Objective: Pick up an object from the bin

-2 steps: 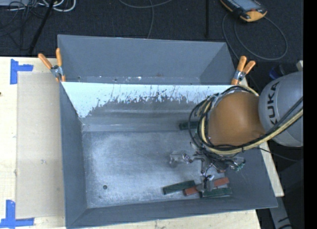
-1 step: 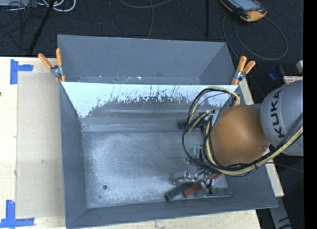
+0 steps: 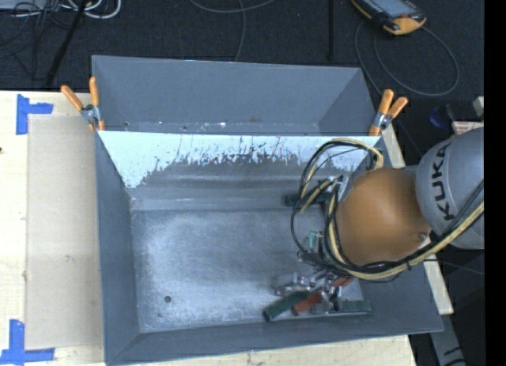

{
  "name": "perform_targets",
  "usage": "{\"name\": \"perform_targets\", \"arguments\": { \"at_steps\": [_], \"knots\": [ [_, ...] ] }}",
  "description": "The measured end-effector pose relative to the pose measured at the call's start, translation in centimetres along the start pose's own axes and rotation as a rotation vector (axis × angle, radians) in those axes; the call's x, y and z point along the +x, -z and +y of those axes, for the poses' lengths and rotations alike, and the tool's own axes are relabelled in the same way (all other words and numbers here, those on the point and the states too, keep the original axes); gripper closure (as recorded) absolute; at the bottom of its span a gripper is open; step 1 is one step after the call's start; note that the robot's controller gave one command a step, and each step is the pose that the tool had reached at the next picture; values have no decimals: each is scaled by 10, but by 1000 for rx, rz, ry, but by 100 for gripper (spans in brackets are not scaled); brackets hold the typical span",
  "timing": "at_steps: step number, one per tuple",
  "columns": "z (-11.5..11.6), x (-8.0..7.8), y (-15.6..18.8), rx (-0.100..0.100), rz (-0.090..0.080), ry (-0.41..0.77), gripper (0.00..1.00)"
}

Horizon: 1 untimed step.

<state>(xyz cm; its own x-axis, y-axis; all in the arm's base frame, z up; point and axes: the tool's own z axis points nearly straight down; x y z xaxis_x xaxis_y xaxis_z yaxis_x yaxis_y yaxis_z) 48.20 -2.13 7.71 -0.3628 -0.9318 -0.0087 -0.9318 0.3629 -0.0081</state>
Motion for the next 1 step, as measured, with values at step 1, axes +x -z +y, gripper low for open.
{"name": "perform_targets", "arguments": {
  "at_steps": [1],
  "knots": [
    [-30, -32, 142, -8, 7, -105, 100]
  ]
}}
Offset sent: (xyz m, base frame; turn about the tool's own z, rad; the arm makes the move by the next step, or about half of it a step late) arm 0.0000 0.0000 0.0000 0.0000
